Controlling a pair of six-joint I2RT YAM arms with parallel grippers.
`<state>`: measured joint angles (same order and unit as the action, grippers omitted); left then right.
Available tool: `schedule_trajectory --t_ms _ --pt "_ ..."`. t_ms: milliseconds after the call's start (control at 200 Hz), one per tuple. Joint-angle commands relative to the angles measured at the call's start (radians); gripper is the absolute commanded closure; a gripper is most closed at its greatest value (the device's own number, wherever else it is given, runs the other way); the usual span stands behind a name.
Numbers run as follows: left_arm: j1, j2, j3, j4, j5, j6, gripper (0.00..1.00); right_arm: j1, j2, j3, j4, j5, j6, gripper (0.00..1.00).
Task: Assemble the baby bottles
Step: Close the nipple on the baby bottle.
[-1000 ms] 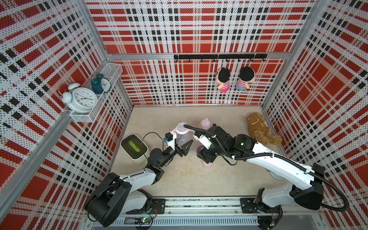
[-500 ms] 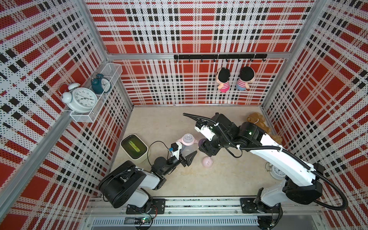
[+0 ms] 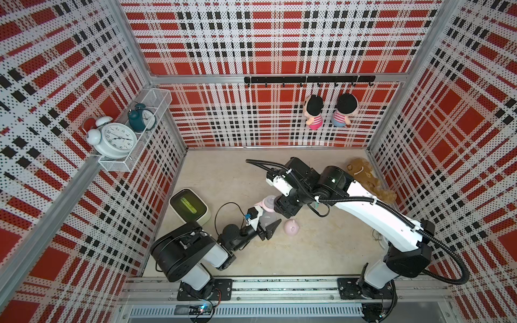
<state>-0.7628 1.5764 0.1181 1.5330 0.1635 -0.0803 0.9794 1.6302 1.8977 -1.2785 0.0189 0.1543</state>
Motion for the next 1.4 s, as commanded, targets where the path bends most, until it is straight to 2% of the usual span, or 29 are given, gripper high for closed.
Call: schedule_trajectory --t_ms 0,426,1022,1393 --pt "-0.019 0.02 0.005 0.038 -0.036 0.042 1.0 -0.004 0.022 0.033 -0.021 -0.019 -0.012 0.38" --pt "-0.069 -0.035 0.035 -0.08 -0.104 0.126 1.0 -0.015 0.062 0.038 0.026 -0.058 -0.025 0.38" --pt "-0.101 -0.041 0.015 -0.051 -0.174 0.175 1.0 -0.061 0.058 -0.048 0.053 -0.123 -0.06 0.37" --pt "-0.119 -0.038 0.015 -0.023 -0.288 0.201 1.0 -0.062 0.089 -0.06 0.027 -0.114 -0.042 0.36"
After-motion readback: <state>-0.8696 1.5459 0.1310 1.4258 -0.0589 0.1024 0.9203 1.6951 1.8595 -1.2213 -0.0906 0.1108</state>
